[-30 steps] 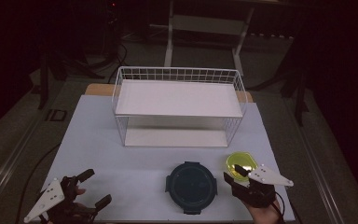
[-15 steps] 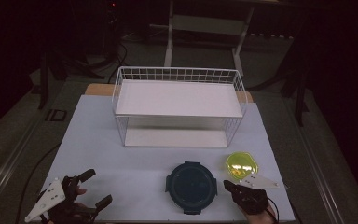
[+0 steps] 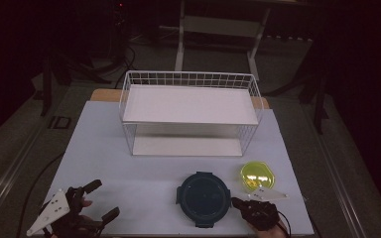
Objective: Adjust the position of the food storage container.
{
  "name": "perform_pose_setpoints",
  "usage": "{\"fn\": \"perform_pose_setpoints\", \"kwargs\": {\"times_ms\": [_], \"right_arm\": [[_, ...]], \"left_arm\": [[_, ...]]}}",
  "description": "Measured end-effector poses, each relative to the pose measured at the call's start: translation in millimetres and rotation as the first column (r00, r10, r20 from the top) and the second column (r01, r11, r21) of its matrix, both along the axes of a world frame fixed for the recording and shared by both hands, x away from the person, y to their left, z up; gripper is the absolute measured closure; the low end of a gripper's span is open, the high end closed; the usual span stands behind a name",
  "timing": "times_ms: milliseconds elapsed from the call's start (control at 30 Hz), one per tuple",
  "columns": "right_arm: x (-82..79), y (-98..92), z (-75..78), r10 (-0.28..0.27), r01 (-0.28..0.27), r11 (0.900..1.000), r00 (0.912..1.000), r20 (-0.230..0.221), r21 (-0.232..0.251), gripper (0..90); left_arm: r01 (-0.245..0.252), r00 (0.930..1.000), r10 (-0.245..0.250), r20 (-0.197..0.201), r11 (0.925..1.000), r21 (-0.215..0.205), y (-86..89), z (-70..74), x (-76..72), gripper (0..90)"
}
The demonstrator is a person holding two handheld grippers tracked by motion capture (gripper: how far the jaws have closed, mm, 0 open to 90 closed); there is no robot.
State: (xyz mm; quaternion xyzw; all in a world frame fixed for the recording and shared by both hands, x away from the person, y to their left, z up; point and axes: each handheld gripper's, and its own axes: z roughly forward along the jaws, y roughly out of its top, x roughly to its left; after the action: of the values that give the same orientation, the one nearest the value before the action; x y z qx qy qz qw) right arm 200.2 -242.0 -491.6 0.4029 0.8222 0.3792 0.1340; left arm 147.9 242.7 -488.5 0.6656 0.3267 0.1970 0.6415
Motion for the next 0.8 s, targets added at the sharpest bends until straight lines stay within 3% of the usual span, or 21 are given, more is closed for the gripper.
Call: {"fn": "perform_pose_setpoints", "kwargs": {"times_ms": [233,333,800], "right_arm": [[1.7,3.0,3.7,0.001,-0.001,1.0,0.9998,0.018,-0.009,90.0],[4.3,2.3,2.4,-0.014,0.014,0.999,0.9999,-0.005,0.03,90.0],[10.4,25.6,1.8,0.042,-0.042,0.998,0.999,-0.013,0.044,90.0]], "left_arm": [[0.0,1.0,0.0,-0.002,1.0,0.0,-0.6,-0.2,0.3,0.0],[0.004,1.0,-0.004,-0.003,1.0,0.005,-0.9,-0.4,0.9,0.0],[0.011,0.9999,-0.011,-0.008,0.9999,0.011,-2.2,-0.8,1.4,0.0]]}}
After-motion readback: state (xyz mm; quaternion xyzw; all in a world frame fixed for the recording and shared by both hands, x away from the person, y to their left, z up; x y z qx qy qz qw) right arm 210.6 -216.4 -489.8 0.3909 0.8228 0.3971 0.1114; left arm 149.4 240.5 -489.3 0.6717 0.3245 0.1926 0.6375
